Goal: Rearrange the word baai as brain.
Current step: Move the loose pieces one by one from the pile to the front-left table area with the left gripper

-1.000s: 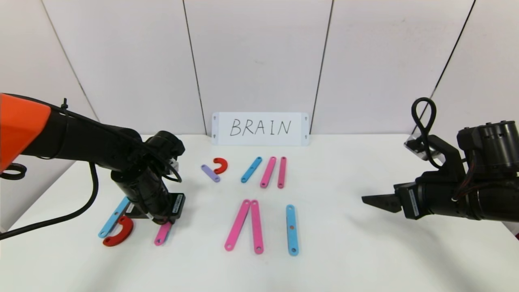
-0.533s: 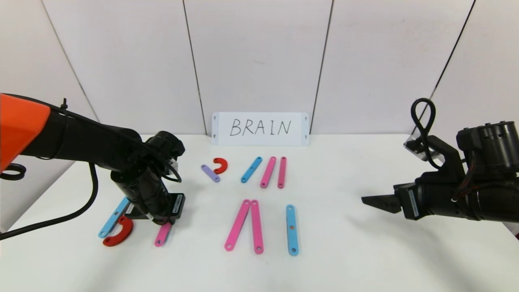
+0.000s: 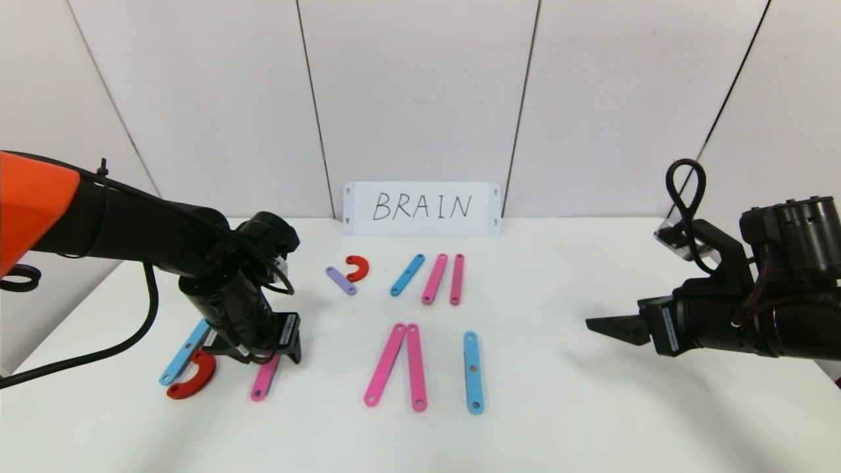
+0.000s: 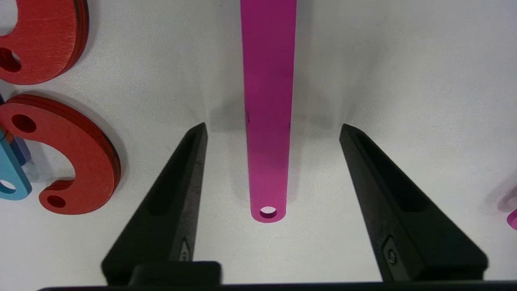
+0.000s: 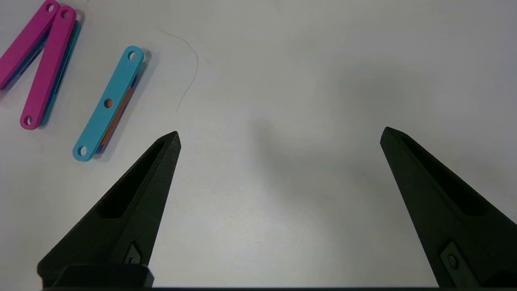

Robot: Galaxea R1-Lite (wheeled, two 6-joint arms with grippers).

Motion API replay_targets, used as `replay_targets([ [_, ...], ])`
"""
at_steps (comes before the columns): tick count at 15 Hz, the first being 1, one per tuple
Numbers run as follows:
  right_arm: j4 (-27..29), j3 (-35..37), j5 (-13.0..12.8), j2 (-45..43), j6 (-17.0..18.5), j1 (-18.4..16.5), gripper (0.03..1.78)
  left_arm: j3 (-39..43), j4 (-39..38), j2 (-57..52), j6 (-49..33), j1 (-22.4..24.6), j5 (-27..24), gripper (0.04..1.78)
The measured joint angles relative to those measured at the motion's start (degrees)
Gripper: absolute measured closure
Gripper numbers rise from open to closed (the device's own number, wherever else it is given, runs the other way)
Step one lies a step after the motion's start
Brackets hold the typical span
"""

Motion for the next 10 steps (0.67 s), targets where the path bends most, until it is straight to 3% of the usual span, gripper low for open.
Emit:
replay_targets([
  [4, 0.02, 0.0, 0.0, 0.1, 0.0, 0.02, 0.08, -1.23, -0.09, -0.59, -0.09, -0.67, -0.35, 0.13],
  [10, 0.0, -0.02, -0.09, 0.16, 0.0, 0.0, 0.08, -10.96, 0.8, -1.68, -1.74, -0.91, 0.05, 0.07],
])
